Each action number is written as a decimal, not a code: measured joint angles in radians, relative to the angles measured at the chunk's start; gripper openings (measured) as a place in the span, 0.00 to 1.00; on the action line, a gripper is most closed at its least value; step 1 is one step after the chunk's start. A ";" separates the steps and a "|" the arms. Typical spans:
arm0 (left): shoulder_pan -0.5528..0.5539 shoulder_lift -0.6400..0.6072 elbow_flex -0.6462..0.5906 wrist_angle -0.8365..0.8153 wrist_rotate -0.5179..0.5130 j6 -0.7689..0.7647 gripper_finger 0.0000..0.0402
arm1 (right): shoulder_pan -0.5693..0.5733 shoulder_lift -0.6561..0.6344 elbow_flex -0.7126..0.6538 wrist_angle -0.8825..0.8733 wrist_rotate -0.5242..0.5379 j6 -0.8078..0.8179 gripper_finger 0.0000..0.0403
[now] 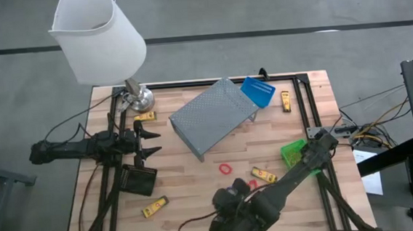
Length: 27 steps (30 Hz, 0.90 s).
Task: Pick & Place Office Desk Supplies
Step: Put the yellow rubber band into the green basket
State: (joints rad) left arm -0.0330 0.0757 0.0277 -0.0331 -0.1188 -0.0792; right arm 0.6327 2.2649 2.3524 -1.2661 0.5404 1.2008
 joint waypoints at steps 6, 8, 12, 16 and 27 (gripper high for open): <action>0.000 0.000 0.000 0.000 0.000 0.000 0.63 | 0.002 -0.068 0.000 -0.206 0.000 0.073 0.02; 0.000 0.000 0.000 0.000 0.000 0.000 0.63 | 0.002 -0.082 0.000 -0.262 0.000 0.100 0.02; 0.000 0.000 0.000 0.000 0.000 0.000 0.63 | 0.002 -0.118 -0.003 -0.303 -0.036 0.110 0.02; 0.000 0.000 0.000 0.000 0.000 0.000 0.63 | 0.004 -0.165 -0.004 -0.305 -0.067 0.064 0.02; 0.000 0.000 0.000 0.000 0.000 0.000 0.63 | 0.004 -0.316 -0.093 -0.304 -0.071 0.040 0.02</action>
State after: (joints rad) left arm -0.0330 0.0757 0.0277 -0.0333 -0.1188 -0.0792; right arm 0.6369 1.9490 2.2594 -1.5700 0.4697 1.2412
